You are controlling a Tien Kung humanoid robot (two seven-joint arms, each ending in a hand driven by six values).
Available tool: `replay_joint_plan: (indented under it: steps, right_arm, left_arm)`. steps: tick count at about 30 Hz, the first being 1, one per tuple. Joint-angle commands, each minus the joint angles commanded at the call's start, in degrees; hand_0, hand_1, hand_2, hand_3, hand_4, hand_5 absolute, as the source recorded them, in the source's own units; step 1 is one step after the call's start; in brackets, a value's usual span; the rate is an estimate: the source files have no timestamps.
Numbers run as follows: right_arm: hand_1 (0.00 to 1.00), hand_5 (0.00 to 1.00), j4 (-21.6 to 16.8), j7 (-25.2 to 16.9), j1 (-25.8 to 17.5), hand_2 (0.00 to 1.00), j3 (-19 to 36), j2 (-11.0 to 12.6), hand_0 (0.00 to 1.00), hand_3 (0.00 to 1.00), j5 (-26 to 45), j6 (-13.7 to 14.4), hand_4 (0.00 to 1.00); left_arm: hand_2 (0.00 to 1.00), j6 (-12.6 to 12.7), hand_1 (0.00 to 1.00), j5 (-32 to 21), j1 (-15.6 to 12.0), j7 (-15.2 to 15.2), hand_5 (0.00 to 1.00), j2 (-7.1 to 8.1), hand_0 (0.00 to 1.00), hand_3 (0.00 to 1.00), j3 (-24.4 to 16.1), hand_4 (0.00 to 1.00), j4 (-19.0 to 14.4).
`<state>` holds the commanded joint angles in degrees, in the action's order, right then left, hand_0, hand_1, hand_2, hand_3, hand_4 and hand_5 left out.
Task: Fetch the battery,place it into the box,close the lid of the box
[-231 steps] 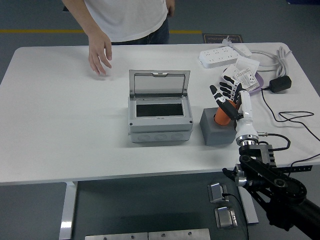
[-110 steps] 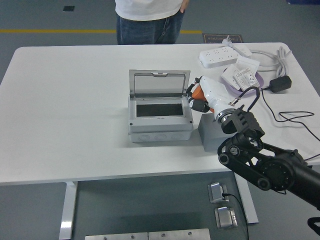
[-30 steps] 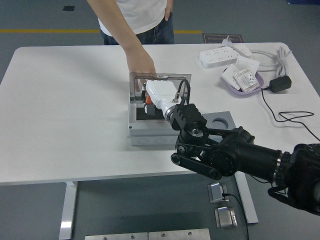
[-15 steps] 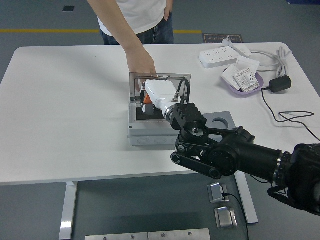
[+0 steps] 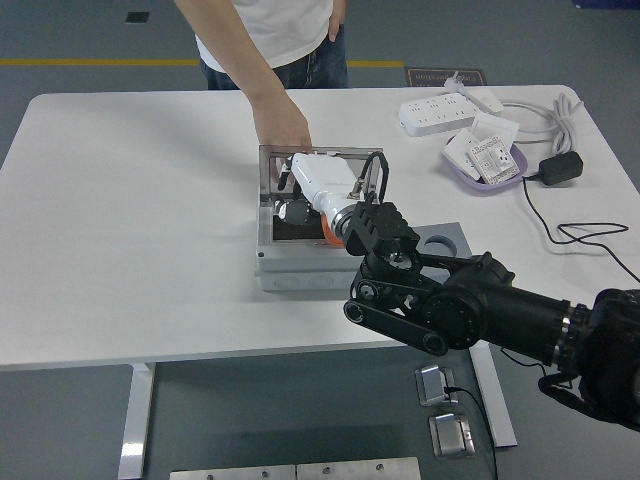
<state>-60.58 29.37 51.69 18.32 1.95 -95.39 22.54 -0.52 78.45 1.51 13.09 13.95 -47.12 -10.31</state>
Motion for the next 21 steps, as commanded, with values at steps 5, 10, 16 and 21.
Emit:
replay_joint_plan:
  steps: [5, 10, 16, 21]
  right_arm:
    - [0.406, 0.319, -4.39, -2.57, -1.13, 0.438, 4.95, 2.80, 0.406, 0.516, 5.33, 1.75, 0.615]
    - [0.400, 0.325, -10.04, -3.41, -2.15, 0.436, 10.88, 6.05, 0.395, 0.516, 7.65, 1.14, 0.613]
    - [0.387, 0.363, -14.98, -2.37, -2.64, 0.426, 16.72, 8.03, 0.360, 0.488, 6.10, -0.83, 0.632]
    - [0.378, 0.366, -15.24, -2.71, -2.74, 0.415, 18.13, 8.22, 0.352, 0.468, 6.75, -1.08, 0.638]
  left_arm:
    - [0.628, 0.02, 0.708, -0.18, -0.18, 0.06, 0.467, -0.19, 0.634, 0.601, -0.04, 0.595, 0.00]
    - [0.628, 0.02, 0.707, -0.45, -0.28, 0.05, 0.465, -0.29, 0.634, 0.601, 0.02, 0.595, 0.00]
    - [0.628, -0.05, 0.707, -0.62, -0.40, 0.03, 0.465, -0.31, 0.634, 0.601, 0.14, 0.595, 0.00]
    - [0.628, -0.10, 0.707, -1.03, -0.39, -0.08, 0.465, -0.28, 0.634, 0.600, 0.54, 0.594, 0.00]
